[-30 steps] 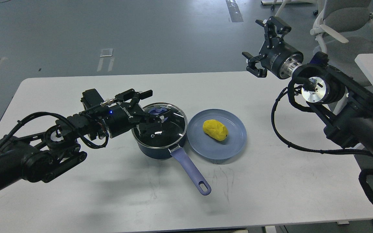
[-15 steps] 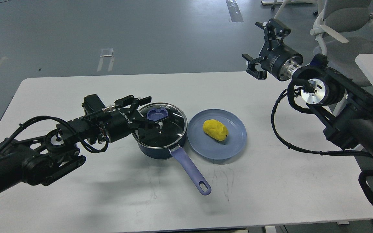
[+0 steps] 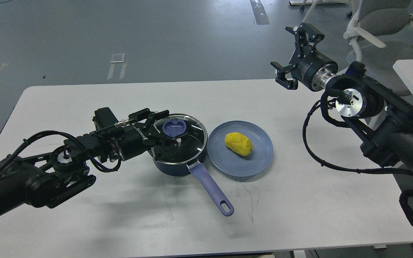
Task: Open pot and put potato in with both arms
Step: 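Lower the left gripper and grasp the lid's blue knob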
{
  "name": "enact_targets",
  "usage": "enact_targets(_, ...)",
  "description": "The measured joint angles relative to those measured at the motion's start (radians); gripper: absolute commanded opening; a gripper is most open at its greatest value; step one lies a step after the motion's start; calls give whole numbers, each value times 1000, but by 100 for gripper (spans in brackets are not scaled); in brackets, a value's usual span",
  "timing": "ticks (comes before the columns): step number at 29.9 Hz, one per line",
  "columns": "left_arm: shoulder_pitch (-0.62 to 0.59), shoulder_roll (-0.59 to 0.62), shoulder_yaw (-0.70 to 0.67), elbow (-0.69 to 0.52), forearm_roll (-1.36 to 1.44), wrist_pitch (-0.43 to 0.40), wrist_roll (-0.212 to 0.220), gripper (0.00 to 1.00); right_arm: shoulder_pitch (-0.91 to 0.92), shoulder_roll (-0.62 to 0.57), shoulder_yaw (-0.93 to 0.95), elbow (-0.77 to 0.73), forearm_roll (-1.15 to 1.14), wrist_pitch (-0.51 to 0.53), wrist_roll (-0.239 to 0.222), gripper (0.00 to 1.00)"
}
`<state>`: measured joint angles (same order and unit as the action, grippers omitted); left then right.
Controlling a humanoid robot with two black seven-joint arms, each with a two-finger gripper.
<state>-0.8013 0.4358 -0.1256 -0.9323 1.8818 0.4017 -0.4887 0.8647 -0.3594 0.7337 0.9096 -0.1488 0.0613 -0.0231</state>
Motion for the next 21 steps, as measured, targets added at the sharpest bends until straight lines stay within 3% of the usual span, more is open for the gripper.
enact_targets(15, 2, 1, 7, -4, 0, 9, 0, 95, -3, 0, -1, -2, -2, -2, 0, 100)
enact_targets(21, 2, 0, 12, 5, 0, 9, 0, 82, -10, -1, -1, -2, -2, -2, 0, 100)
